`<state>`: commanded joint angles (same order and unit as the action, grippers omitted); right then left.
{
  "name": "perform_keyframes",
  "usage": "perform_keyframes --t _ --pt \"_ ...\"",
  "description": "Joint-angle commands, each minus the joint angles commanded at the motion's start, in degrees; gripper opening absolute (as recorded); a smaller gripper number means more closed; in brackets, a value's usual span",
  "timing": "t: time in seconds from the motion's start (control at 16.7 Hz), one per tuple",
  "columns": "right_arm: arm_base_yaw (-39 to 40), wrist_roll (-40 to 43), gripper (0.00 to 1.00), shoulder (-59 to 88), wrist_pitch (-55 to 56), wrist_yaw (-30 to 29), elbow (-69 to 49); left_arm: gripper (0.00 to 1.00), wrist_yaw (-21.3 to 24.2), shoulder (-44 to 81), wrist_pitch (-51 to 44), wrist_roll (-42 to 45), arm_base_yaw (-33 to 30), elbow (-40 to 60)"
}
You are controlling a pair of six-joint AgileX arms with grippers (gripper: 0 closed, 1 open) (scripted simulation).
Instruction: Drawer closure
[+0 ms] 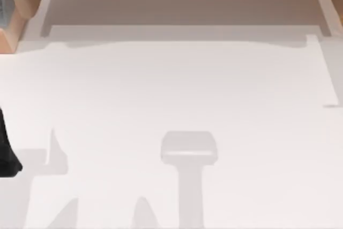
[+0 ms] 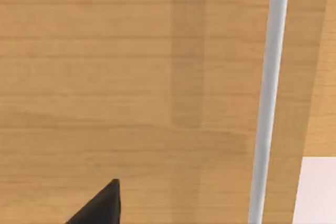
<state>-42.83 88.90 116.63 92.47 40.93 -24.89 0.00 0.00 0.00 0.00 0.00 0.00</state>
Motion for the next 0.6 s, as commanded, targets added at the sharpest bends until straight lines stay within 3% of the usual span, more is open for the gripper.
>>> perform_keyframes --t 0.6 --pt "3.4 0.1 1.00 1.4 -3.2 -3.4 -4.5 1.00 0.0 0.0 0.0 0.0 0.0 0.0"
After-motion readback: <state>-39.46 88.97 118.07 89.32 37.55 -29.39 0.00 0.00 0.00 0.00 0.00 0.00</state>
